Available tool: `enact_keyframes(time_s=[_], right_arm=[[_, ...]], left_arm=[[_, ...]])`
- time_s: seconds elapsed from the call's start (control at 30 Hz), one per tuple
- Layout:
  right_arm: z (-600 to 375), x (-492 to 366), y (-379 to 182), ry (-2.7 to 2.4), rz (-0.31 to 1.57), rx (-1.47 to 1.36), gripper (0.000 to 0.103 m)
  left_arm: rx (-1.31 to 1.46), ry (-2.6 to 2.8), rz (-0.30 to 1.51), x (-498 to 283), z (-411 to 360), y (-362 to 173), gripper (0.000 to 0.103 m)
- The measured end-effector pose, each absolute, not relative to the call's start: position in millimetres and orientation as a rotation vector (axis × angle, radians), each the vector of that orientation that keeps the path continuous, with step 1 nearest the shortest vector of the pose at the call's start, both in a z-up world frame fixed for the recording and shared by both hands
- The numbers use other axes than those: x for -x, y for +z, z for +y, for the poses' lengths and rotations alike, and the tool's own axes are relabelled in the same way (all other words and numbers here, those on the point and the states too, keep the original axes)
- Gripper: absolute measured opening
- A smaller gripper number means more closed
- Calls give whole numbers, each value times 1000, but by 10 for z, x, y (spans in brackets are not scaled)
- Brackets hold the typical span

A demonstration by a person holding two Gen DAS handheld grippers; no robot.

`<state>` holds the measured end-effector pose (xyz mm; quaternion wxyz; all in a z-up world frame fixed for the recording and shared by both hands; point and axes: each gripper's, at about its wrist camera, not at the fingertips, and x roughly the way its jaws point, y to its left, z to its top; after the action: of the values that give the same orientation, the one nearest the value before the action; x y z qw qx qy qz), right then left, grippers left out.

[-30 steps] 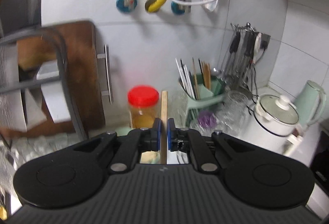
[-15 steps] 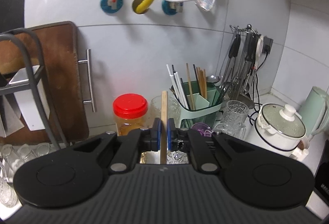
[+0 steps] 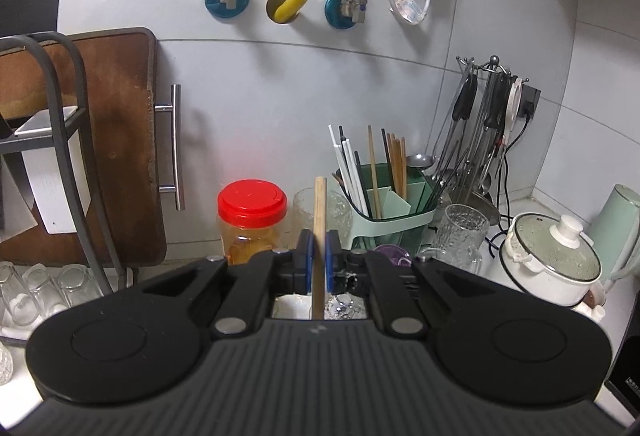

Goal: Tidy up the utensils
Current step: 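Lower the wooden chopstick into the white jar with the left gripper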

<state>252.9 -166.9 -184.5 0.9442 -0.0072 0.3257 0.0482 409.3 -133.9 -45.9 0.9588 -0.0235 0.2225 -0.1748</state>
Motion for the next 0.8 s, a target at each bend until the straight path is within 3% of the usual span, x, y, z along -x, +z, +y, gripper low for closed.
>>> enact_keyframes(time_s=[0.47,0.8], right_arm=[[-1659,-2542,-1852,92,662,10,90],[-1673,-2549,-1855,97,662,10,90]], left_arm=[[47,-351,577,-3971,-1146,-632,7],[-5,-420,747,-3606,-1034,-441,7]])
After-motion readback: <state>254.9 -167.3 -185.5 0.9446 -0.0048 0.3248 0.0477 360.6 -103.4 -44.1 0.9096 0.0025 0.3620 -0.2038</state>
